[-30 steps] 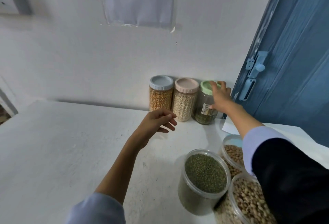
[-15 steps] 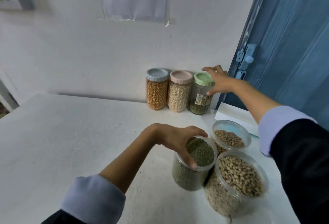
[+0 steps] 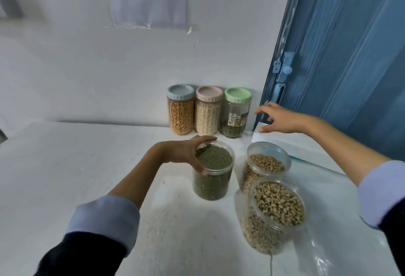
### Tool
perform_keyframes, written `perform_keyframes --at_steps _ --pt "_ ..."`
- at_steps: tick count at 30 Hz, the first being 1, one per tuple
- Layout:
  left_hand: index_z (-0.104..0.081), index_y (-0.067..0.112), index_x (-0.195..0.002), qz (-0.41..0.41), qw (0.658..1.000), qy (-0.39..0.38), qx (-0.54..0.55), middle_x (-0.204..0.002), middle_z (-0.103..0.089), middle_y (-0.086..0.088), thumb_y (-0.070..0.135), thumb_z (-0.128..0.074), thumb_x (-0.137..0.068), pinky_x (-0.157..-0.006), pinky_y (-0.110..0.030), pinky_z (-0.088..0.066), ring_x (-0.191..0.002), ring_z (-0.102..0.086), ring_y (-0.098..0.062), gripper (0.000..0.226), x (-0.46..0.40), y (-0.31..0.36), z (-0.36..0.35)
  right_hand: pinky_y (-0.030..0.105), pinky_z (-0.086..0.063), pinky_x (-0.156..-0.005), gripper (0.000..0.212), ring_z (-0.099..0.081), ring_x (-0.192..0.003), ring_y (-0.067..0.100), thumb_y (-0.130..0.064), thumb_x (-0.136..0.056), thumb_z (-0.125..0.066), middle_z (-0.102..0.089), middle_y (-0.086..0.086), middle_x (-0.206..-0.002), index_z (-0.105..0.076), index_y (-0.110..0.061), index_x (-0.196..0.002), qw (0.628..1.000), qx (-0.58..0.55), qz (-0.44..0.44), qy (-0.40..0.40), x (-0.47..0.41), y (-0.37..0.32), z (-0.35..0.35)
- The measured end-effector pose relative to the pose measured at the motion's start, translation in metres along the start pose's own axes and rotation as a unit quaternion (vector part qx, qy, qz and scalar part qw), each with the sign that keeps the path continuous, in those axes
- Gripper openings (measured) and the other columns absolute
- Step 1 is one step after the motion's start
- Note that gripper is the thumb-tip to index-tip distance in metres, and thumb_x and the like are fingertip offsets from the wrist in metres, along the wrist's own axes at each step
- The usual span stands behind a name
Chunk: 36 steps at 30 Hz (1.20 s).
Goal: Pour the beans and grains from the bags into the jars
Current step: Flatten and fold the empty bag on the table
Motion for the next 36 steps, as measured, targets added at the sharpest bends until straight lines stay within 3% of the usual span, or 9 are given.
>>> perform_keyframes --at_steps 3,5,10,13,16,19,26,30,36 --pt "-0.021 0.033 -0.146 0.008 0.998 0.057 0.025 -0.153 -0.021 -0.002 0.027 -0.085 -0.064 -0.111 -0.04 -0.031 -0.139 -0.023 -0.025 0.104 -0.018 0.002 0.007 0.027 -0.044 -0.084 0.043 -0.052 -0.099 0.016 -0.03 -0.09 -0.064 -0.05 0.006 -0.128 -0.049 -0.015 -0.127 0.999 0.022 -0.014 -0.04 0.01 0.016 0.0" --pt "-0.018 0.027 -0.148 0.017 0.995 0.081 0.058 -0.153 -0.023 -0.004 0.022 -0.084 -0.067 -0.106 -0.038 -0.036 -0.137 -0.028 -0.026 0.104 -0.033 0.007 0.008 0.026 -0.049 -0.078 0.037 -0.059 -0.09 0.014 -0.034 -0.091 -0.061 -0.056 0.004 -0.122 -0.05 -0.017 -0.121 0.995 0.009 -0.035 -0.096 0.015 0.024 -0.007" --pt "-0.022 0.014 -0.145 0.029 0.993 0.099 0.06 -0.144 -0.036 -0.01 0.014 -0.078 -0.075 -0.094 -0.041 -0.049 -0.117 -0.044 -0.025 0.09 -0.074 0.031 0.007 0.024 -0.055 -0.072 0.052 -0.061 -0.09 0.012 -0.045 -0.088 -0.059 -0.055 0.002 -0.118 -0.046 -0.016 -0.128 0.976 -0.028 -0.058 -0.208 0.024 0.023 -0.032" --pt "-0.027 0.013 -0.143 0.026 0.986 0.141 0.084 -0.138 -0.043 -0.01 0.021 -0.082 -0.071 -0.089 -0.043 -0.052 -0.117 -0.048 -0.027 0.092 -0.097 0.034 0.004 0.024 -0.054 -0.068 0.044 -0.061 -0.087 0.013 -0.048 -0.089 -0.055 -0.058 0.003 -0.112 -0.05 -0.015 -0.118 0.971 -0.036 -0.062 -0.228 0.025 0.021 -0.04" --pt "-0.028 0.012 -0.142 0.02 0.977 0.187 0.098 -0.136 -0.044 -0.011 0.03 -0.084 -0.066 -0.078 -0.035 -0.054 -0.116 -0.051 -0.029 0.096 -0.113 0.037 0.001 0.026 -0.053 -0.063 0.044 -0.065 -0.078 0.021 -0.053 -0.09 -0.049 -0.063 0.001 -0.097 -0.05 -0.015 -0.111 0.964 -0.06 -0.085 -0.246 0.029 0.026 -0.045" --pt "-0.029 0.011 -0.141 0.015 0.972 0.2 0.121 -0.134 -0.045 -0.011 0.026 -0.084 -0.067 -0.059 -0.022 -0.047 -0.115 -0.052 -0.031 0.093 -0.123 0.042 0.002 0.025 -0.054 -0.058 0.042 -0.066 -0.069 0.021 -0.052 -0.092 -0.047 -0.063 0.002 -0.096 -0.049 -0.015 -0.112 0.96 -0.103 -0.092 -0.243 0.032 0.029 -0.051" --pt "-0.027 0.013 -0.142 0.027 0.971 0.2 0.126 -0.134 -0.045 -0.009 0.023 -0.08 -0.072 -0.065 -0.03 -0.049 -0.107 -0.049 -0.023 0.088 -0.132 0.04 0.007 0.027 -0.056 -0.057 0.045 -0.067 -0.068 0.025 -0.053 -0.09 -0.05 -0.062 0.01 -0.104 -0.047 -0.015 -0.114 0.954 -0.18 -0.091 -0.222 0.035 0.031 -0.058" --pt "-0.025 0.014 -0.144 0.038 0.976 0.179 0.119 -0.137 -0.042 -0.008 0.021 -0.078 -0.076 -0.073 -0.035 -0.049 -0.109 -0.048 -0.023 0.087 -0.134 0.038 0.011 0.026 -0.057 -0.057 0.026 -0.066 -0.068 0.027 -0.048 -0.093 -0.049 -0.061 0.014 -0.11 -0.048 -0.024 -0.1 0.948 -0.214 -0.085 -0.219 0.033 0.021 -0.059" --pt "-0.026 0.013 -0.143 0.041 0.971 0.205 0.116 -0.137 -0.043 -0.01 0.032 -0.083 -0.066 -0.074 -0.038 -0.053 -0.116 -0.049 -0.027 0.097 -0.129 0.033 0.012 0.024 -0.056 -0.051 0.05 -0.065 -0.066 0.025 -0.047 -0.093 -0.05 -0.06 0.013 -0.113 -0.047 -0.011 -0.127 0.945 -0.263 -0.088 -0.176 0.022 0.0 -0.067"
Point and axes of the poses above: each hand's wrist, its own x-axis away from the middle knuckle, its own z-axis out of the back of the hand, y = z × x, the point moved 5 cm from there along -x, towards the middle knuckle
